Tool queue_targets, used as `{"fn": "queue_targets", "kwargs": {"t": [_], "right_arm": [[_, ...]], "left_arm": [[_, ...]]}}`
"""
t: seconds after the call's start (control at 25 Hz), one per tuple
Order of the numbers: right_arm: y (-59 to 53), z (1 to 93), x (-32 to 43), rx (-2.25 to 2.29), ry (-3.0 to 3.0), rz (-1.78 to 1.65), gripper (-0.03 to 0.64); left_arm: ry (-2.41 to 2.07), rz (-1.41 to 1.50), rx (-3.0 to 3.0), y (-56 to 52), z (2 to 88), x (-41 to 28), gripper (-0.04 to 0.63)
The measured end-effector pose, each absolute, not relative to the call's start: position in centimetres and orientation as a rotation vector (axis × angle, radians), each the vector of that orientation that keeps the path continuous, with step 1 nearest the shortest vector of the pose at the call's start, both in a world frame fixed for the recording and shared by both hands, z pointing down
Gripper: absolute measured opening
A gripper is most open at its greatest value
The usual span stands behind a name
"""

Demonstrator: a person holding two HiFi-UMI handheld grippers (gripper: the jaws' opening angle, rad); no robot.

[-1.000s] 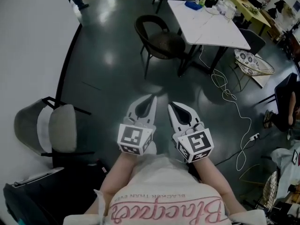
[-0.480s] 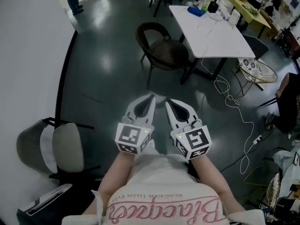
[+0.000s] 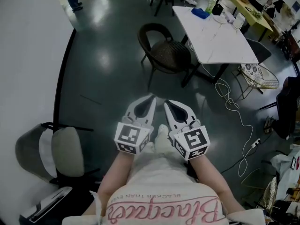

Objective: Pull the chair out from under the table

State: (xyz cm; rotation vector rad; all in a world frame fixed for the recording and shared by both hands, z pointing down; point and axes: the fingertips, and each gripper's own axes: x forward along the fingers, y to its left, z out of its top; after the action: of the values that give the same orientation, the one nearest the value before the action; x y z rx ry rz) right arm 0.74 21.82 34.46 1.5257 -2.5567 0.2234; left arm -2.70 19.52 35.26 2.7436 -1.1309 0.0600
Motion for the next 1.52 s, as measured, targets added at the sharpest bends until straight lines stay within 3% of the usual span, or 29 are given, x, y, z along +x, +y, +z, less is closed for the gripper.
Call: {"fn": "queue_targets", "kwargs": {"t": [0.64,1.52], "right_arm": [[8.7,37.3,2.3,1.502,-2.566,0.336,0.003],[-19.8,38.2,7.2,1.361,-2.591,0.391,0.003]], "left_arm": [[-1.181,0.138,2.705,6.7,37.2,-1.5,0.005],[-1.227,0.22,2.531,-21.7,39.9,3.2,0.005]]}}
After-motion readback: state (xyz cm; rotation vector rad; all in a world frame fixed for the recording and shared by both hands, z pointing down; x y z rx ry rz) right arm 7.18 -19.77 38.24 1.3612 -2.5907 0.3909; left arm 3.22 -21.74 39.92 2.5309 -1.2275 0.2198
